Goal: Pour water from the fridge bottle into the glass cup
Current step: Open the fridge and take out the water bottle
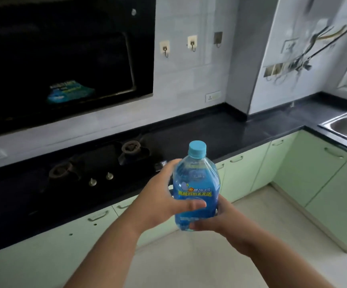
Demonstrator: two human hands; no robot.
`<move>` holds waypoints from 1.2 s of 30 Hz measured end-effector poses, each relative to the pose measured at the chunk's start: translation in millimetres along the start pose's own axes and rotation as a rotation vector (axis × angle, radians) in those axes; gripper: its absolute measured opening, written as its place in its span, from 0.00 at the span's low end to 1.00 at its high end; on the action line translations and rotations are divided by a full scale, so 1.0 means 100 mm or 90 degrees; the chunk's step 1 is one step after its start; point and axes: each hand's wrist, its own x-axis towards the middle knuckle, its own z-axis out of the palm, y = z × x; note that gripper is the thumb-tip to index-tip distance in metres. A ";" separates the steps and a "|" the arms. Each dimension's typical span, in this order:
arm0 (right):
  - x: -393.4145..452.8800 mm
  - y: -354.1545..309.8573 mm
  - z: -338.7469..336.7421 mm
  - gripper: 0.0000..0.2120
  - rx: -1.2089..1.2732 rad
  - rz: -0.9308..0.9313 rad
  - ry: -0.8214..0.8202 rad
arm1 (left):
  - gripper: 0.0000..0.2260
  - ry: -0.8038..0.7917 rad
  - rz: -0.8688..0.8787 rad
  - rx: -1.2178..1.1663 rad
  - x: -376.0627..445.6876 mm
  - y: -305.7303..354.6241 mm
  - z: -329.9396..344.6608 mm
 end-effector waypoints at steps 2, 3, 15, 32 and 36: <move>0.09 -0.04 -0.29 0.36 0.005 0.002 0.010 | 0.39 -0.010 0.005 0.000 0.29 0.07 0.14; 0.13 -0.06 -0.45 0.35 0.006 0.005 0.015 | 0.39 -0.015 0.008 0.003 0.45 0.11 0.22; 0.61 -0.22 -1.71 0.35 -0.003 0.023 0.055 | 0.38 -0.063 0.023 0.017 1.73 0.33 0.82; 2.10 -0.62 -2.92 0.34 -0.026 0.031 0.169 | 0.37 -0.151 0.068 0.010 4.01 -0.03 0.93; 2.56 -0.76 -3.26 0.34 -0.053 0.039 0.192 | 0.38 -0.150 0.087 0.020 4.62 -0.11 0.89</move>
